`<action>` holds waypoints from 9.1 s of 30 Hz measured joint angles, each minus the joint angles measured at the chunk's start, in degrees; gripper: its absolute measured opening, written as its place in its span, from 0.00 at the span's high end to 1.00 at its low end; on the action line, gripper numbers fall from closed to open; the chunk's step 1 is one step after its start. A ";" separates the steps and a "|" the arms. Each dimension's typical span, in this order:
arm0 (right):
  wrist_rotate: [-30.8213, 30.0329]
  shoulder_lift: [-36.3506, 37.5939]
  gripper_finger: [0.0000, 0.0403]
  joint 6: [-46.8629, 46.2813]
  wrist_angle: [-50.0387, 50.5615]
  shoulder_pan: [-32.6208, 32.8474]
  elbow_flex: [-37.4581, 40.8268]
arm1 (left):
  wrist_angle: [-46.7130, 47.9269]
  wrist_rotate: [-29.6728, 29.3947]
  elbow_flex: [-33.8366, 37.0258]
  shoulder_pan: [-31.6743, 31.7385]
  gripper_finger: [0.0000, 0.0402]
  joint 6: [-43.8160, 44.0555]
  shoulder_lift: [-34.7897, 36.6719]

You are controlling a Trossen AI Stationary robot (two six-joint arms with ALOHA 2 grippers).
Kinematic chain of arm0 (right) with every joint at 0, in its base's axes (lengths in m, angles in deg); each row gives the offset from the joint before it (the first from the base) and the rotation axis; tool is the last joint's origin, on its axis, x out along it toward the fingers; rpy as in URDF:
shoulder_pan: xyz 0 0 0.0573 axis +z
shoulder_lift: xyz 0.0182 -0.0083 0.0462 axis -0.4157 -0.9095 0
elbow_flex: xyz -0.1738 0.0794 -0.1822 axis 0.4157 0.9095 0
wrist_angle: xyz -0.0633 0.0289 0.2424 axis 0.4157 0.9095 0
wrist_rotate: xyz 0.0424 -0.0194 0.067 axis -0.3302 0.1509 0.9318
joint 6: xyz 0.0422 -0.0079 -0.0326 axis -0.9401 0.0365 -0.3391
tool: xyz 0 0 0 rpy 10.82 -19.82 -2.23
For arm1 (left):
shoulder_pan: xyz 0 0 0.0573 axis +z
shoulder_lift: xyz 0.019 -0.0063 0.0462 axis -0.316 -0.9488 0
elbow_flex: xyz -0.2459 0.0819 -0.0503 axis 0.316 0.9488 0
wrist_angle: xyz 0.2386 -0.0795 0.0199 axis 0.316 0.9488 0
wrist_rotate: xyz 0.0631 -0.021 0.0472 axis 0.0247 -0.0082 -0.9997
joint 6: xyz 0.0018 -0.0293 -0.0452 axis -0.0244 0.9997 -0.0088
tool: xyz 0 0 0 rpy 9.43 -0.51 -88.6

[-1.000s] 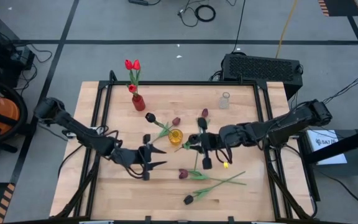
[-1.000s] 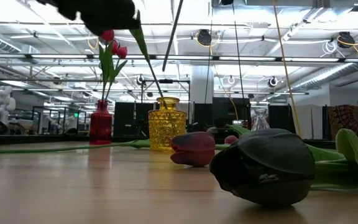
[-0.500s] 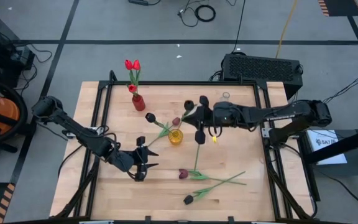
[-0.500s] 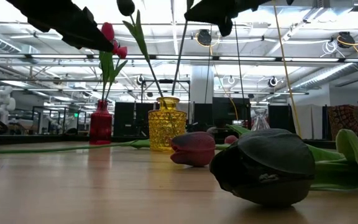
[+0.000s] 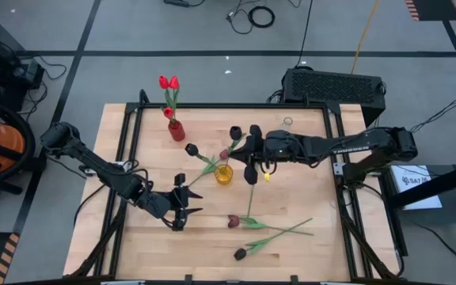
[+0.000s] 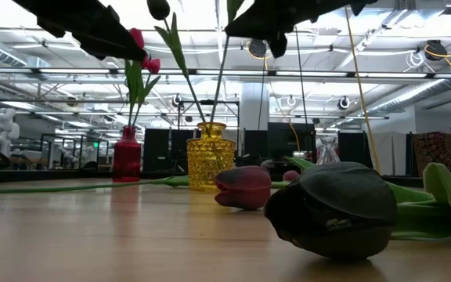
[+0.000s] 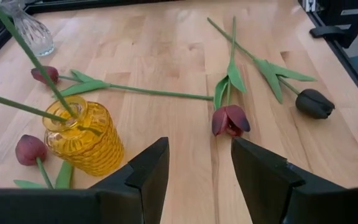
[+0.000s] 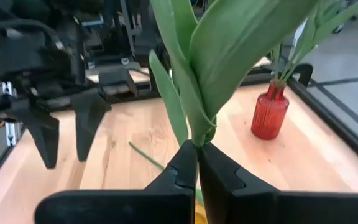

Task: Sort flowers into vase by color
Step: Put the left black flower into the yellow vase, then put the black flower into the yellow vase

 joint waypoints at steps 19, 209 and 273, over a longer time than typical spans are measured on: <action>-0.44 -5.89 1.00 -7.62 -2.21 -0.13 0.00 | 0.16 0.02 0.02 0.00 0.55 -0.39 -0.02; -14.70 -14.42 0.86 14.49 -54.01 21.71 0.76 | -43.46 1.79 0.00 5.55 0.95 -21.46 -10.88; -18.19 -2.87 0.99 11.38 -24.98 21.29 0.76 | -11.30 1.50 0.00 4.72 0.61 -3.13 -5.15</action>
